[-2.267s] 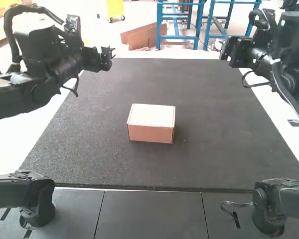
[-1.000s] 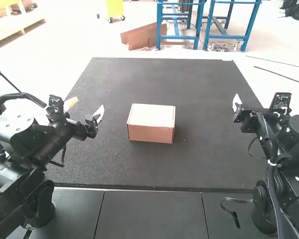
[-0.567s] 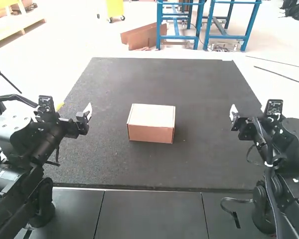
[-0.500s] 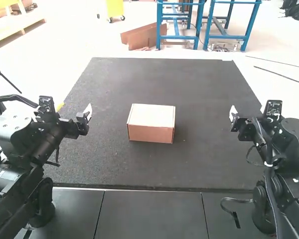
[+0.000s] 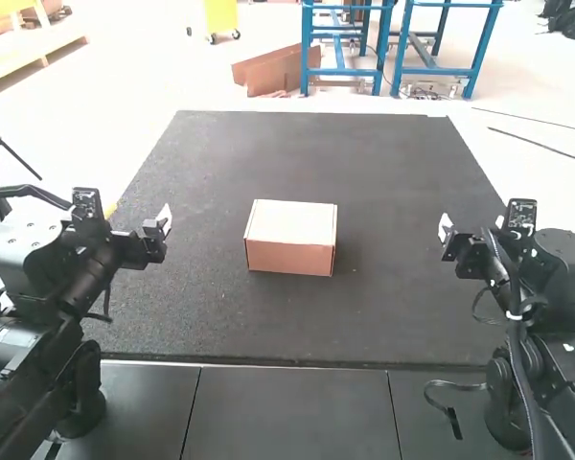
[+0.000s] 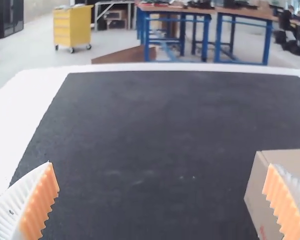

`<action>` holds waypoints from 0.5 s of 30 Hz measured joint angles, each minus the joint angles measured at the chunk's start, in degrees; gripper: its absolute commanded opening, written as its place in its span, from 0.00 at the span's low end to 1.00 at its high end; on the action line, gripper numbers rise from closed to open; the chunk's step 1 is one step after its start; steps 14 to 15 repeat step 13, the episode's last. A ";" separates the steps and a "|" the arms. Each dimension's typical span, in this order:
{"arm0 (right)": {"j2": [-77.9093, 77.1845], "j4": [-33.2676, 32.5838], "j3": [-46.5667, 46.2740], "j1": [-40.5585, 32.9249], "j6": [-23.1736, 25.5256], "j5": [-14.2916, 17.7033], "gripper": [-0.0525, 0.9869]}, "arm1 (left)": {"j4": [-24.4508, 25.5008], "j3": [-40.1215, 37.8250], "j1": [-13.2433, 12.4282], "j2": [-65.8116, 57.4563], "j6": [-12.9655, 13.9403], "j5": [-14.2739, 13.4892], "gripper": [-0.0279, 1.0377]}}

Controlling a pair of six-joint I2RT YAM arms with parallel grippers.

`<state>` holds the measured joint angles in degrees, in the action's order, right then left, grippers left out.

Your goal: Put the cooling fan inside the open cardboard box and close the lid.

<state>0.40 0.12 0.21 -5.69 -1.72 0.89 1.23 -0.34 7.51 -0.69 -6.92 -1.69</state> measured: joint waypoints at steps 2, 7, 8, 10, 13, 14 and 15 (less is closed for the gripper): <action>0.00 0.02 0.00 0.00 0.00 0.00 0.93 | 0.11 0.00 -0.02 0.00 0.00 0.00 0.93; 0.00 0.02 0.00 0.00 0.00 0.00 0.93 | 0.31 0.02 -0.02 0.00 0.00 -0.02 0.93; 0.00 0.02 0.00 0.00 0.00 0.00 0.93 | 0.33 0.00 0.00 0.00 0.02 -0.02 0.93; 0.00 0.02 0.00 0.00 0.00 0.00 0.93 | 0.33 0.00 0.00 0.00 0.04 -0.02 0.93; 0.00 0.02 0.00 0.00 0.00 0.00 0.93 | 0.28 0.00 -0.02 0.00 0.04 0.00 0.93; 0.00 0.02 0.00 0.00 0.00 0.00 0.93 | 0.28 0.00 -0.02 0.00 0.04 0.00 0.93; 0.00 0.02 0.00 0.00 0.00 0.00 0.93 | 0.28 0.00 -0.02 0.00 0.04 0.00 0.93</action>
